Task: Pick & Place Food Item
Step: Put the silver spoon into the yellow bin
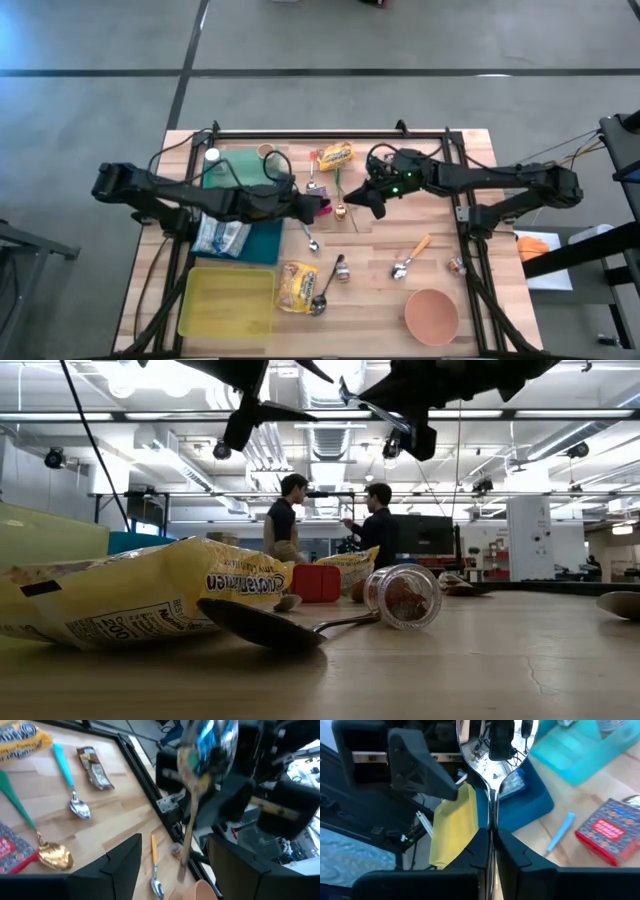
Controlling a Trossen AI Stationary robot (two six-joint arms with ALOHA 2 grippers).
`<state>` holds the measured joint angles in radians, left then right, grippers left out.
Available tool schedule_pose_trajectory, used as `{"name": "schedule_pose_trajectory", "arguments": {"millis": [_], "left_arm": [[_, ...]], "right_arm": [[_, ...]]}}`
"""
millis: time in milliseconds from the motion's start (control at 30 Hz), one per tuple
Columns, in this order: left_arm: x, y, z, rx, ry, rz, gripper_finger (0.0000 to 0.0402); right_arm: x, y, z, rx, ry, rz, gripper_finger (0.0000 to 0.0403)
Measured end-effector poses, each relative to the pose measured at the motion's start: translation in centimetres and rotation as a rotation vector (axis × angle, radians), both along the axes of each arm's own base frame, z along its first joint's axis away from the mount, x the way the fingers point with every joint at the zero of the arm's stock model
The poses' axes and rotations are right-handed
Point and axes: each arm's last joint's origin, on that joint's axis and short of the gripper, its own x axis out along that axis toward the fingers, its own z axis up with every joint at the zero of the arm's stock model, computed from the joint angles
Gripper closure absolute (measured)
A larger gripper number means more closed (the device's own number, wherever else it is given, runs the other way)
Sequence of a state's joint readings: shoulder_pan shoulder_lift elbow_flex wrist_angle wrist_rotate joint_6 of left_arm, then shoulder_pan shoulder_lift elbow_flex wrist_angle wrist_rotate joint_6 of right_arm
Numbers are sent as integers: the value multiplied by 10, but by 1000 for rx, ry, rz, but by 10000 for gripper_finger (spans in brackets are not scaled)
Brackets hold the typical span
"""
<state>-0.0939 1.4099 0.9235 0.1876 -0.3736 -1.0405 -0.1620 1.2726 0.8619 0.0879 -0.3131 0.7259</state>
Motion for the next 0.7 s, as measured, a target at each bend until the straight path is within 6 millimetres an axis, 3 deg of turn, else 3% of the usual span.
{"name": "schedule_pose_trajectory", "arguments": {"millis": [433, 700], "left_arm": [[2, 7, 3, 82, -14, -12, 171], [3, 7, 5, 123, -18, -45, 171]], "right_arm": [[27, 6, -16, 52, -54, 20, 394], [34, 6, -16, 69, -119, 35, 394]]}}
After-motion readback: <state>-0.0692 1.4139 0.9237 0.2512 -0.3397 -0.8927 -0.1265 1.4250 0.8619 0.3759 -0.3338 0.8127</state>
